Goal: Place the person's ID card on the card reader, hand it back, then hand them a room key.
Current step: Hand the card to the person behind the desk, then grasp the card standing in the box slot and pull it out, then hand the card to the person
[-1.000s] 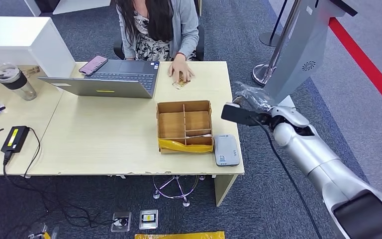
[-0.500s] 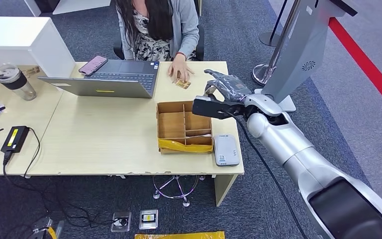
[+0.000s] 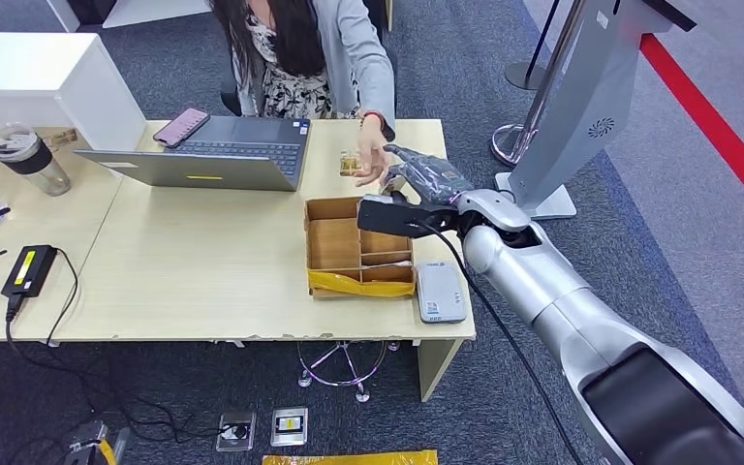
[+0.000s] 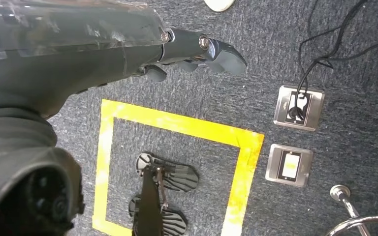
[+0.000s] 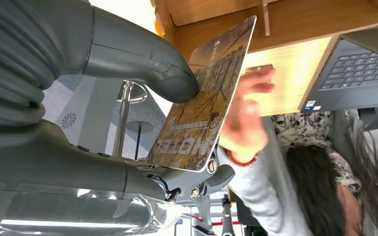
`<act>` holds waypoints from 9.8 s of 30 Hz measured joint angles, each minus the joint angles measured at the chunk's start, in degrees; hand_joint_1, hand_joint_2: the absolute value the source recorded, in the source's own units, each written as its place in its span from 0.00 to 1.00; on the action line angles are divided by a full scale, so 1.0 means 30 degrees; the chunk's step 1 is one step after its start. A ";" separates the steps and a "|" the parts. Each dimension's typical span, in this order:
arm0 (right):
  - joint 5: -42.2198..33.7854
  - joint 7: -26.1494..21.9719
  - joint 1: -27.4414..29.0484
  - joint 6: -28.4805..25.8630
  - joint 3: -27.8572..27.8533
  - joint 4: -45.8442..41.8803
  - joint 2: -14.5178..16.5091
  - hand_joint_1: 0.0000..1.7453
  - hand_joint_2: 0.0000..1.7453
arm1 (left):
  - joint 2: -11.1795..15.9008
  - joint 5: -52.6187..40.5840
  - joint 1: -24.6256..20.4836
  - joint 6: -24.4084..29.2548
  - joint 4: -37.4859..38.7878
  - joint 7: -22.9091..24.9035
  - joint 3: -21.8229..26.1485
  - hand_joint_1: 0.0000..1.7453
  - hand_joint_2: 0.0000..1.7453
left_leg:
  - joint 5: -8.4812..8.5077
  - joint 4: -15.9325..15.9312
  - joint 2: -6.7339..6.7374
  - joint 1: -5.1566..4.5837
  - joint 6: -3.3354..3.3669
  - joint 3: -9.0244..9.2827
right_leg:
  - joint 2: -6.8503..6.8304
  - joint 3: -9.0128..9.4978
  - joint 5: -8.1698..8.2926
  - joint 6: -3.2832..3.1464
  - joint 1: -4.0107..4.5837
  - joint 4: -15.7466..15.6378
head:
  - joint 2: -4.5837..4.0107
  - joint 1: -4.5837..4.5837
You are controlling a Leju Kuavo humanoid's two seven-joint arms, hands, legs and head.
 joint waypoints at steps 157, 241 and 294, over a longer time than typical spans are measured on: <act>0.7045 0.7772 0.6905 -0.2497 -0.0324 -0.6126 0.0036 0.00 1.00 | 0.0441 0.2599 0.1298 0.1078 0.0109 -0.0144 -0.0497 0.00 0.00 | 0.0006 -0.0004 0.0032 0.0005 -0.0028 -0.0030 | 0.0026 -0.0049 0.0006 -0.0011 0.0003 0.0015 | 0.0000 -0.0002; 0.6779 0.5798 0.6478 -0.1217 -0.0503 -0.3727 0.1248 0.00 1.00 | 0.0441 0.2792 0.0898 0.0772 0.0109 0.0266 -0.1448 0.00 0.00 | 0.0009 -0.0004 0.0037 0.0007 -0.0030 -0.0030 | 0.0031 -0.0054 0.0011 -0.0019 0.0006 0.0015 | 0.0000 0.0000; 0.6852 0.5621 0.4532 -0.2044 -0.0712 -0.5202 0.1309 1.00 1.00 | 0.0441 0.2907 0.0896 0.0798 0.0109 0.0266 -0.1637 0.00 0.00 | 0.0021 -0.0002 0.0041 0.0007 -0.0041 -0.0028 | 0.0039 -0.0059 0.0017 -0.0022 0.0007 0.0018 | 0.0000 0.0000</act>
